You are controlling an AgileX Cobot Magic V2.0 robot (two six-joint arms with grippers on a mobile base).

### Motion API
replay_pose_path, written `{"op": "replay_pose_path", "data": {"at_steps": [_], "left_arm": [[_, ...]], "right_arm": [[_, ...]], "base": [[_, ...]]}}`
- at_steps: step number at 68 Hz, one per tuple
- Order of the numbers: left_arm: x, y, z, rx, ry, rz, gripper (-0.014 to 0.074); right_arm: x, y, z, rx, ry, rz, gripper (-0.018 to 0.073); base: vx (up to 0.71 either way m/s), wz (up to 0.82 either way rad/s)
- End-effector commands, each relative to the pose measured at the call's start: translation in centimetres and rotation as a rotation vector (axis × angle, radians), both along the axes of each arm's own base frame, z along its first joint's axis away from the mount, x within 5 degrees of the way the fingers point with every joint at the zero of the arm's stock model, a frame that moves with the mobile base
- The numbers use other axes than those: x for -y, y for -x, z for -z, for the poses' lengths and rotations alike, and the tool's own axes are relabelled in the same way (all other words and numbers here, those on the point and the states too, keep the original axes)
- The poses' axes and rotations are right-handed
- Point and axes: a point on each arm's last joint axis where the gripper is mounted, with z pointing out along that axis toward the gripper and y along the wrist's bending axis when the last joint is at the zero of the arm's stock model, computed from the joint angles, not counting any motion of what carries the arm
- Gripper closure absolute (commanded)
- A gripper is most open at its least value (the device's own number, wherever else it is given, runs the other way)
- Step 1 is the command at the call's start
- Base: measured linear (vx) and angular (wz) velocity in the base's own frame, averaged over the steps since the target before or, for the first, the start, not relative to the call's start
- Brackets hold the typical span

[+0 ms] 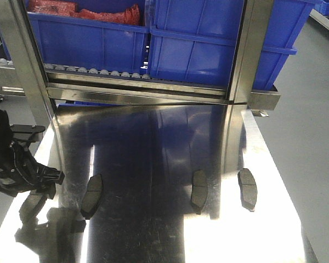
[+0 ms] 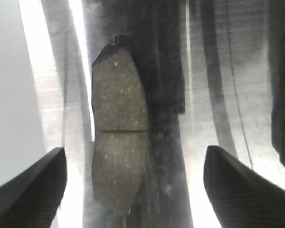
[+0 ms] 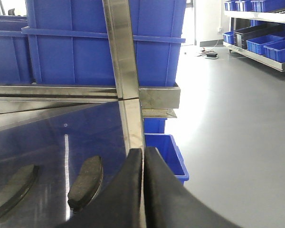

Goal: Move and align brake pads A on conveyor
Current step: 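Lower the left gripper over the brake pad nearest it, then close the left gripper on the brake pad and lift it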

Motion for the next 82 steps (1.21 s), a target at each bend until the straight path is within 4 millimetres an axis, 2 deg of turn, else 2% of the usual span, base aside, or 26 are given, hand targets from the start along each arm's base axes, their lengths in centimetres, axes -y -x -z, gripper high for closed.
{"op": "replay_pose_path", "data": {"at_steps": [1, 15, 31, 38, 44, 60, 70, 77, 82], "left_arm": [[0.3, -0.8, -1.5, 0.090, 0.018, -0.031, 0.0021], [0.3, -1.2, 0.2, 0.042, 0.016, -0.048, 0.0021], [0.3, -1.4, 1.3, 0.014, 0.016, -0.068, 0.0046], [0.4, -1.5, 1.4, 0.018, 0.016, -0.068, 0.0118], [0.4, -1.6, 1.4, 0.028, 0.018, -0.068, 0.0216], [0.4, -1.7, 1.4, 0.043, 0.020, -0.068, 0.0598], [0.5, -1.6, 0.7, 0.067, 0.022, -0.064, 0.0604], [0.5, -1.5, -0.5, 0.110, 0.028, -0.063, 0.0604], [0.4, -1.2, -2.0, 0.157, 0.034, -0.063, 0.0604]], "right_arm": [[0.0, 0.0, -0.3, 0.076, 0.023, -0.003, 0.0571], [0.0, 0.0, -0.3, 0.076, 0.023, -0.003, 0.0571], [0.0, 0.0, -0.3, 0.076, 0.023, -0.003, 0.0571], [0.0, 0.0, -0.3, 0.076, 0.023, -0.003, 0.0571], [0.0, 0.0, -0.3, 0.076, 0.023, -0.003, 0.0571], [0.0, 0.0, -0.3, 0.076, 0.023, -0.003, 0.0571], [0.0, 0.0, -0.3, 0.076, 0.023, -0.003, 0.0571], [0.0, 0.0, -0.3, 0.076, 0.023, -0.003, 0.0571], [0.0, 0.0, -0.3, 0.076, 0.023, -0.003, 0.0571]], "base": [[0.00, 0.00], [0.00, 0.00], [0.00, 0.00], [0.00, 0.00], [0.00, 0.00], [0.00, 0.00], [0.00, 0.00], [0.00, 0.00], [0.00, 0.00]]}}
